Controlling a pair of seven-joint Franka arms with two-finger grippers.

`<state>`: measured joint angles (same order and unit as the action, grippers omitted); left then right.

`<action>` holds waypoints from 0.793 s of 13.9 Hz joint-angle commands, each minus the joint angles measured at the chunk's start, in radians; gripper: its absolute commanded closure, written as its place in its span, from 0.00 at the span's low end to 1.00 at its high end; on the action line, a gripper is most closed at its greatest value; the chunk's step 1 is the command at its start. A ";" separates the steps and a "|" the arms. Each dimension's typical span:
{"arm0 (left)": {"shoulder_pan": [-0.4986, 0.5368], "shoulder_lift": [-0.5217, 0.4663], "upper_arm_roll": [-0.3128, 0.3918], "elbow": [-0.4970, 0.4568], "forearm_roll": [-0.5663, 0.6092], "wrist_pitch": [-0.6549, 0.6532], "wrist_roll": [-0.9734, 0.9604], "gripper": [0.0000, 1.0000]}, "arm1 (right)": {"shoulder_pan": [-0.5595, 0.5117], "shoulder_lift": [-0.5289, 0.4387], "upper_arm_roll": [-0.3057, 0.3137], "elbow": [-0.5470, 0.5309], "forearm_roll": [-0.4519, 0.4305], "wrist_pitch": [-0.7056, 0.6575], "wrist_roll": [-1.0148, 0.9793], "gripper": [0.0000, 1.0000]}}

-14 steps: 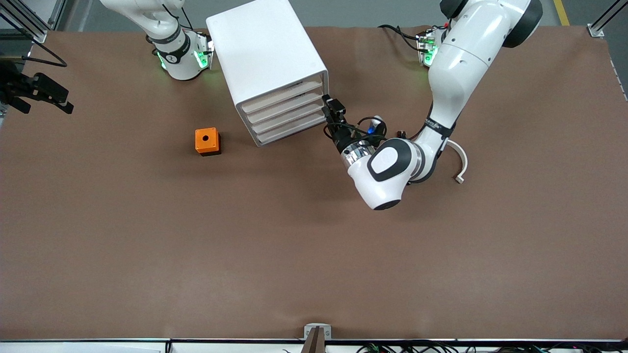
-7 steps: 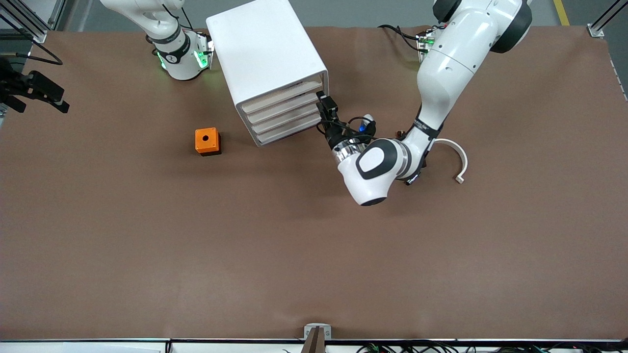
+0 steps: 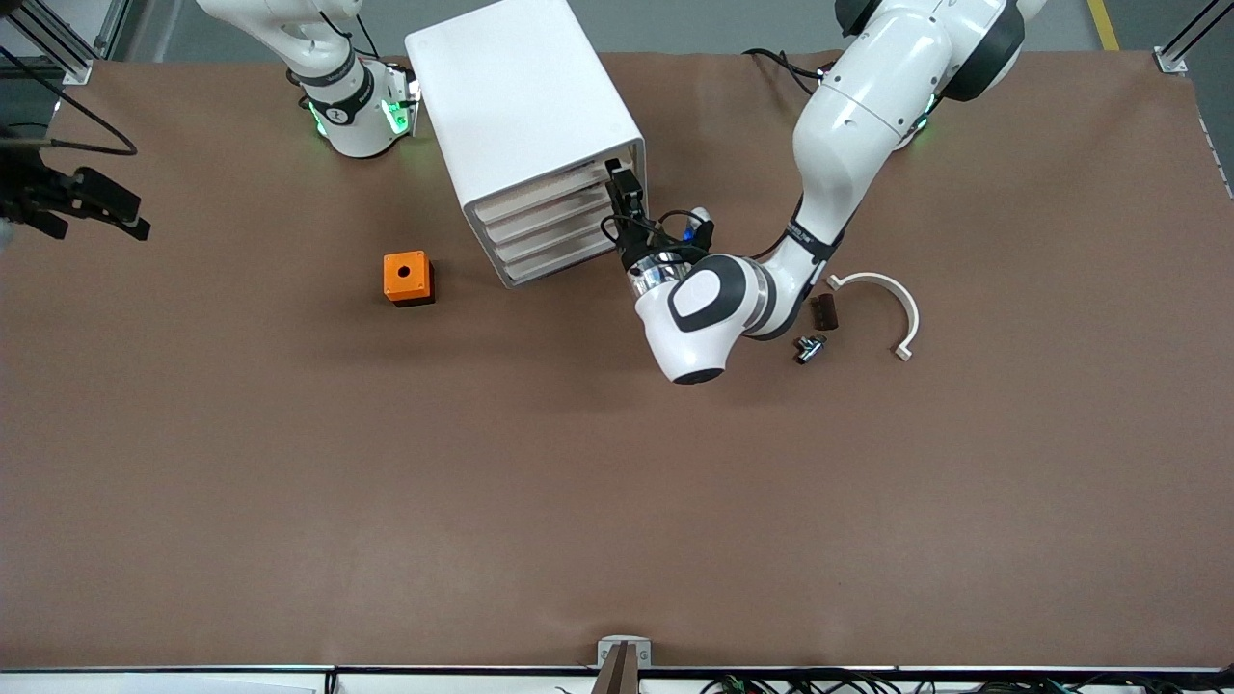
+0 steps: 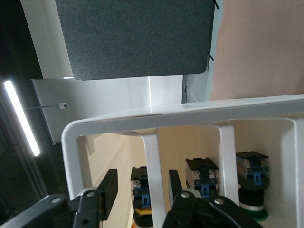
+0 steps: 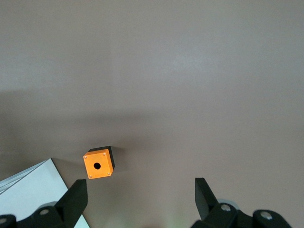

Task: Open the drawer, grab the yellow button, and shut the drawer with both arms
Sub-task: 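Pull the drawer out with the left gripper while the right gripper approaches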

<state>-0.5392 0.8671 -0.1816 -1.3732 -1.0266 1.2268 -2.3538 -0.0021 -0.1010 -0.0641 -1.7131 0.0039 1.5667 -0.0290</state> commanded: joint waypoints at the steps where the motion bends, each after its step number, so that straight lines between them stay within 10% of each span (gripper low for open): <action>1: -0.030 0.001 0.004 -0.006 -0.018 0.008 -0.004 0.54 | 0.004 0.082 -0.002 0.050 -0.008 -0.008 -0.012 0.00; 11: -0.047 0.001 0.011 -0.030 -0.015 0.010 0.004 0.93 | -0.019 0.162 -0.003 0.060 -0.015 -0.013 -0.014 0.00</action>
<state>-0.5923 0.8713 -0.1779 -1.4028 -1.0265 1.2351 -2.3527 -0.0119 0.0450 -0.0736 -1.6829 0.0010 1.5718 -0.0299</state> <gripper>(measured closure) 0.916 0.000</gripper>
